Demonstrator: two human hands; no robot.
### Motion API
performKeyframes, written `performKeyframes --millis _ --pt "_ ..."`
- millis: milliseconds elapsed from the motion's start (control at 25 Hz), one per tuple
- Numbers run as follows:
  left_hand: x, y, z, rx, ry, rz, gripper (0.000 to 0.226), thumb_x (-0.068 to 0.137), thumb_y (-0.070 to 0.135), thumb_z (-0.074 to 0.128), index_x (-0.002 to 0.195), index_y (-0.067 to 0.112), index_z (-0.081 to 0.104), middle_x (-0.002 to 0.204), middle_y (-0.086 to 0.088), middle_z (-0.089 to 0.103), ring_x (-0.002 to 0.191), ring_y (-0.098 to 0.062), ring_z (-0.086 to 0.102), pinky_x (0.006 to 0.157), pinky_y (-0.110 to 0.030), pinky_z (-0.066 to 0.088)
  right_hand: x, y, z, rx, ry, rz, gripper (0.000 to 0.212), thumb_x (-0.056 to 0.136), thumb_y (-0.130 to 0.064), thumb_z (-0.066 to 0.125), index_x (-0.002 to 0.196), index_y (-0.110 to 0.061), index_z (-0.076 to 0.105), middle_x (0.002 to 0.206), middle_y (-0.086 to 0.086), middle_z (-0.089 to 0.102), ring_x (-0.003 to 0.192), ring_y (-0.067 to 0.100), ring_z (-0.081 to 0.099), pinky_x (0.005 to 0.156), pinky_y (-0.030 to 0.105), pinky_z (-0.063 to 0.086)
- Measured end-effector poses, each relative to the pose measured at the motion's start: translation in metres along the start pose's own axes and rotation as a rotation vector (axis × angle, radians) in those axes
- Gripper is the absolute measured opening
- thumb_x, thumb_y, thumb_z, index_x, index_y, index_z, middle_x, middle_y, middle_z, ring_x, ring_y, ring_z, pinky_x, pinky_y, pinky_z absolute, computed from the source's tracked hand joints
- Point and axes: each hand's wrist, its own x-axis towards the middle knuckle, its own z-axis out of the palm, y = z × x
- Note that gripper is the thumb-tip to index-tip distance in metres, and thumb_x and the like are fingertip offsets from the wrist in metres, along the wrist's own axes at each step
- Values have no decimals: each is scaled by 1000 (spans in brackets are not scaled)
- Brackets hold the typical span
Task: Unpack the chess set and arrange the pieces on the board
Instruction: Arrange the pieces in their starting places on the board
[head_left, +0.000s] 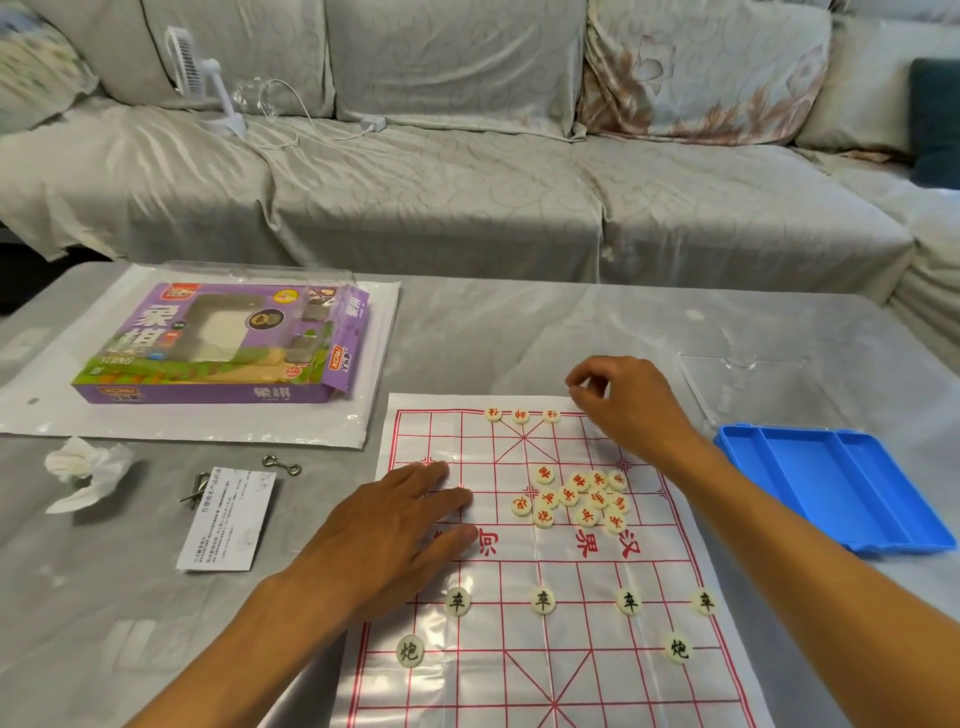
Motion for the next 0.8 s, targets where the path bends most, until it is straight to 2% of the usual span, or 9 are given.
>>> performKeyframes --millis 160,280,400,480,600,720,800 --pt "-2 2 -1 14 -7 -5 99 64 84 -16 144 46 29 158 19 13 145 -7 14 113 -34 28 -9 -8 11 -102 -112 -45 21 91 -32 62 110 -25 66 98 -5 67 81 11 57 81 22 52" --pt "-2 3 -3 13 -6 9 87 72 80 -7 143 46 30 158 18 15 145 -7 15 112 -33 28 -20 -10 12 -88 -90 -19 20 93 -31 59 110 -24 67 104 -4 69 82 10 57 81 21 49" --pt "-1 1 -2 22 3 20 95 67 83 -12 143 45 31 157 17 17 144 -8 19 110 -33 32 -48 0 3 -79 -87 7 17 93 -31 58 105 -25 68 101 -7 69 84 8 58 82 22 50" --pt "0 0 0 35 5 16 97 65 84 -15 143 46 30 158 17 16 144 -8 18 110 -32 31 -69 5 -3 -112 -155 -19 17 92 -35 58 104 -28 68 100 -11 66 87 6 55 84 23 50" --pt "0 0 1 32 11 20 89 71 81 -9 143 46 30 158 17 16 144 -7 17 111 -32 30 -83 3 -4 -146 -278 -82 25 90 -44 58 111 -34 63 101 -16 61 90 5 50 81 21 47" --pt "-1 1 1 36 12 14 83 73 78 -6 143 47 28 158 18 15 144 -6 17 111 -31 30 -80 -4 0 -155 -323 -106 32 87 -51 59 115 -35 60 106 -16 59 93 5 47 78 15 40" --pt "-2 1 0 30 9 9 86 71 79 -6 143 48 28 157 19 14 144 -6 16 111 -31 30 -78 -9 4 -155 -330 -102 33 87 -52 59 115 -35 61 108 -15 60 93 6 47 78 16 41"
